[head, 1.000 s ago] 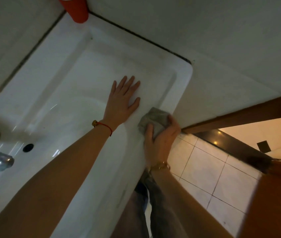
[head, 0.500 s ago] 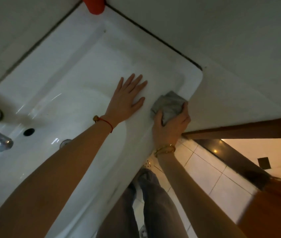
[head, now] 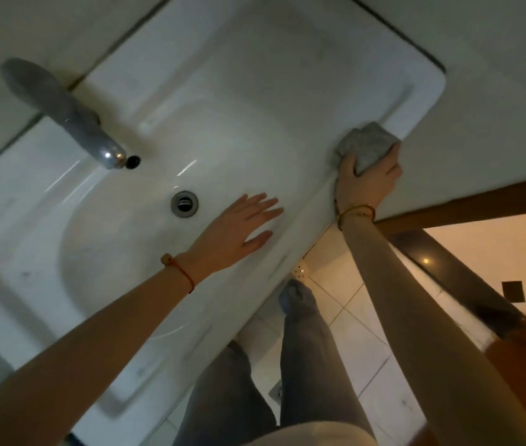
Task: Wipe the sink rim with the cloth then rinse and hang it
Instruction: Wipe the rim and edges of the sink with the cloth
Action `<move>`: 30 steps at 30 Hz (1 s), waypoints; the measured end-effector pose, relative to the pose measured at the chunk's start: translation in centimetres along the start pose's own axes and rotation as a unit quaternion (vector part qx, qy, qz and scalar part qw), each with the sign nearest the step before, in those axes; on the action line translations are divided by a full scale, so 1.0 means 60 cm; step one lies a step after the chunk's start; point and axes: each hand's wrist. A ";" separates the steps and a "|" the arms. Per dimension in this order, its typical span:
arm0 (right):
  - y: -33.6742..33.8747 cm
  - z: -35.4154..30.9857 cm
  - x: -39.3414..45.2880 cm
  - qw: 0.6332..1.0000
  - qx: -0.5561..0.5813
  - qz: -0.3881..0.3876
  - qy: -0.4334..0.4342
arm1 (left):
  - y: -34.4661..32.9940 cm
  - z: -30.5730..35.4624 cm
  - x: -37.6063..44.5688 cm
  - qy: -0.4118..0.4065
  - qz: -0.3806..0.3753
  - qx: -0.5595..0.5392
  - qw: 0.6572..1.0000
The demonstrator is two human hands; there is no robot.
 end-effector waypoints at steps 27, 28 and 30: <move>-0.009 0.027 -0.187 0.998 -0.036 -0.044 0.031 | -0.059 -0.017 -0.111 -0.012 0.038 -0.014 0.999; -0.010 0.023 -0.173 0.997 -0.055 -0.039 0.024 | -0.059 -0.015 -0.113 -0.012 0.042 -0.016 0.999; -0.012 0.024 -0.195 0.997 -0.062 -0.034 0.030 | -0.058 -0.013 -0.112 -0.014 0.048 -0.020 0.999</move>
Point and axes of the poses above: each hand's wrist, its own x-axis towards the middle knuckle, its own y-axis out of the back of the hand, z = x × y, and after that the axes turned 1 degree about y, right-handed
